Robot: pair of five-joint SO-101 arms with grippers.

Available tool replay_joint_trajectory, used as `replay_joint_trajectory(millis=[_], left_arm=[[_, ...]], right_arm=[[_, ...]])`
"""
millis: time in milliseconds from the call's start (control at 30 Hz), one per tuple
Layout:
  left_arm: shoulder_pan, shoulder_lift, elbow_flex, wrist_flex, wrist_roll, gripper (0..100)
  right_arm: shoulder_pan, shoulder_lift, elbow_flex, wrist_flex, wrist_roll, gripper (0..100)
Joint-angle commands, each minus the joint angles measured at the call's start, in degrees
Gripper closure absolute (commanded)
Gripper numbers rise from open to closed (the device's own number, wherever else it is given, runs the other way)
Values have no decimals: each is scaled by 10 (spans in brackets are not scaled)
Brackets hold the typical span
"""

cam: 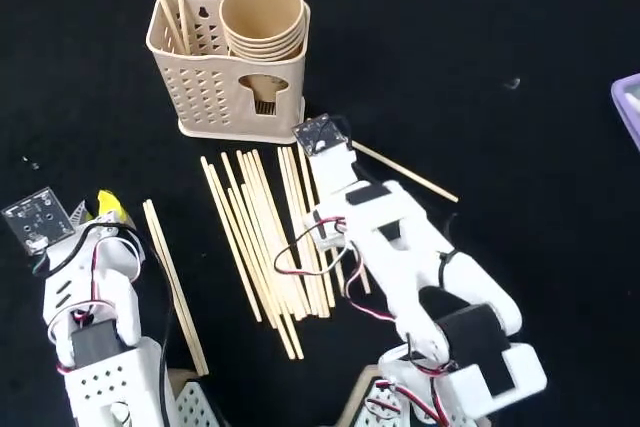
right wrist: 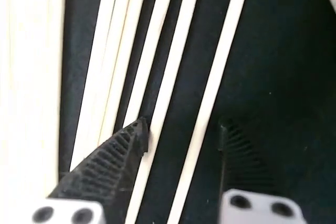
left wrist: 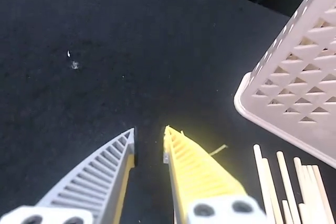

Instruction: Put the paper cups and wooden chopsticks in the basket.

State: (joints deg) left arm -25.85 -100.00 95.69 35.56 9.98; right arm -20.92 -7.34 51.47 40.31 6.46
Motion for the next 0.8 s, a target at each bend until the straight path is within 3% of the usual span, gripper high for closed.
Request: replay_joint_trajectory(millis=[0, 167, 400, 567, 767], left_arm=[[0, -16, -6, 1, 4, 898], [1, -16, -5, 2, 6, 898], [86, -18, 13, -1, 2, 898], [87, -18, 14, -3, 1, 898], [87, -18, 14, -3, 1, 898]], right_arm=[[17, 4, -23, 18, 31, 804], [18, 9, -31, 44, 74, 963], [43, 3, -29, 116, 123, 981], [154, 3, -27, 166, 228, 988], [284, 3, -29, 153, 362, 988]])
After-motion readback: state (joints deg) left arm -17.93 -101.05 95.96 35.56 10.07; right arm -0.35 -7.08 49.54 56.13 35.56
